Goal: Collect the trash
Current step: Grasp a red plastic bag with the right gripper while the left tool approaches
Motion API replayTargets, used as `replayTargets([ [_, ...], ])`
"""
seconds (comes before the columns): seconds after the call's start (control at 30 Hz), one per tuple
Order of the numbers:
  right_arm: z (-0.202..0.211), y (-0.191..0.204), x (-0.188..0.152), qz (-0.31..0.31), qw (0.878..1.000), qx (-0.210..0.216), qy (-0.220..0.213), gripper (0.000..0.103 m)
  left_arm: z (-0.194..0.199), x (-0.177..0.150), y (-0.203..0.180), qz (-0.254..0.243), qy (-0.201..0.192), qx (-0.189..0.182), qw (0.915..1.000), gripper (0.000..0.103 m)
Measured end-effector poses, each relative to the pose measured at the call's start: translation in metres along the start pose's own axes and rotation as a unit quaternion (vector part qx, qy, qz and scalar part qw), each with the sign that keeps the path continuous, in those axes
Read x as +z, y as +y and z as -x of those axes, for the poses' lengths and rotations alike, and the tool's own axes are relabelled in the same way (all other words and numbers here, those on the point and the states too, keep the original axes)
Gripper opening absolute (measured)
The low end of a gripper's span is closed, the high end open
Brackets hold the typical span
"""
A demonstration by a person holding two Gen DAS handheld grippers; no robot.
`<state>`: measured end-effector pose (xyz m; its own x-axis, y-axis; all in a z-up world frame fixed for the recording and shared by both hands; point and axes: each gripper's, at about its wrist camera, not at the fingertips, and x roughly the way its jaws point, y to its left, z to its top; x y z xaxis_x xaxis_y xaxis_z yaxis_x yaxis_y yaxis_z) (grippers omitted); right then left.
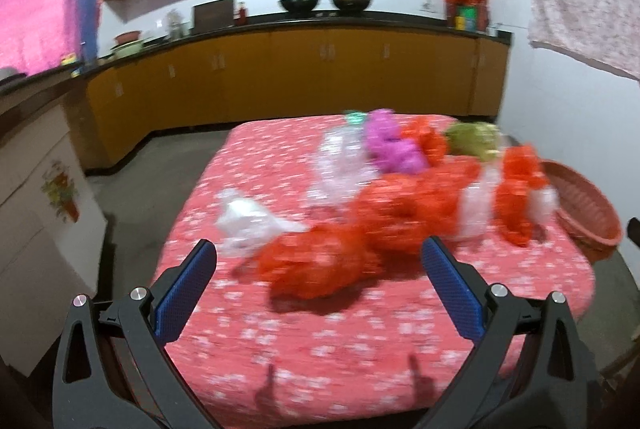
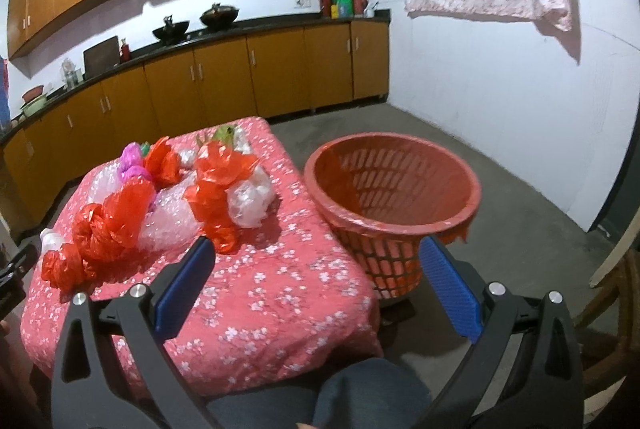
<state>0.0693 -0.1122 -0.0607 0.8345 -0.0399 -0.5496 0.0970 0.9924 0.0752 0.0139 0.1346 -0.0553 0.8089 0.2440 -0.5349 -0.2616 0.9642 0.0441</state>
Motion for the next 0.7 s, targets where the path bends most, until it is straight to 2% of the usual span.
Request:
replayTargets([
  [0.13, -0.017, 0.019, 0.007, 0.019, 1.0, 0.015, 0.004, 0.099, -0.018, -0.002, 0.027, 0.019, 0.011, 0.024, 0.9995, 0.101],
  [0.23, -0.03, 0.035, 0.014, 0.032, 0.999, 0.023, 0.005, 0.097, -0.027, 0.0, 0.04, 0.035, 0.019, 0.028, 0.9988, 0.101],
  [0.37, -0.054, 0.052, 0.026, 0.034, 0.998, 0.039, 0.019, 0.083, -0.033, -0.001, 0.045, 0.035, 0.02, 0.023, 0.9989, 0.101],
  [0.57, -0.088, 0.068, 0.04, 0.017, 0.997, 0.055, 0.045, 0.063, -0.045, -0.003, 0.031, 0.018, 0.023, -0.002, 0.9996, 0.101],
  [0.7, -0.102, 0.082, 0.051, 0.027, 0.997, 0.051, 0.043, 0.061, -0.048, -0.001, 0.024, 0.014, 0.024, -0.018, 0.9995, 0.101],
])
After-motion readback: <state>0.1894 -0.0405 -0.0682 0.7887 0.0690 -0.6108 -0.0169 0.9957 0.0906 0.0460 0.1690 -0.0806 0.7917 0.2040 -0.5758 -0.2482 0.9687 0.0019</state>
